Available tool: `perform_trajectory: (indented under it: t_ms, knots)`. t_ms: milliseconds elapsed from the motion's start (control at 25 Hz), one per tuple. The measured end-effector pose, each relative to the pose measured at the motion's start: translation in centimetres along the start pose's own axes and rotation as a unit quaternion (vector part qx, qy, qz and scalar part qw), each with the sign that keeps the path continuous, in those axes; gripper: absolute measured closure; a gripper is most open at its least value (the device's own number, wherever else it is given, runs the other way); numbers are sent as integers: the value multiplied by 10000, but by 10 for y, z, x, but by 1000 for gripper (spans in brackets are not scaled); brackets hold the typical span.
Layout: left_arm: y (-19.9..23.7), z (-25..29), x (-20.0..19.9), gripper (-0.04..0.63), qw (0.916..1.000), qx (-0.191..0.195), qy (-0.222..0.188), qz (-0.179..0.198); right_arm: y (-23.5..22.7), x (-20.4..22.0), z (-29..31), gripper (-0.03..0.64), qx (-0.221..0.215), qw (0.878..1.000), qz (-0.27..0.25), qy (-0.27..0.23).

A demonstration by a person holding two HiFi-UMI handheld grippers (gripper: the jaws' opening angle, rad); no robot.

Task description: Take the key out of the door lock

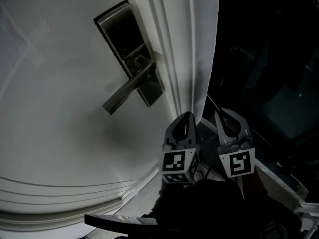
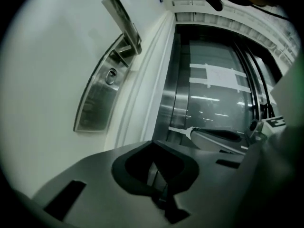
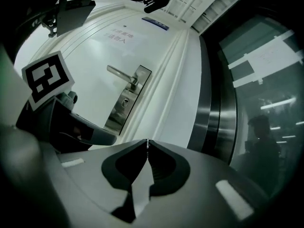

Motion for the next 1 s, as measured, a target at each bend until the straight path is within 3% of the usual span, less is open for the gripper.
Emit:
perform_trajectory:
  t_ms: [440,1000]
  knots:
    - [-13,10,3,597,9997,138,54,213,-5,14,-4,604,-2,9997,2,259]
    - [-9,9,2,595,9998,129,14,133,-1,11,-1,604,-12,9997,-21,228]
Point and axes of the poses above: the fingertips, and each gripper's own axes: z forward along the fingers, y to its left, x out of its underside, the point moved 1 cm from there along -z, backward along the fingers, and after that the axes turned 9 degrees about y, right-handed, at the moved point
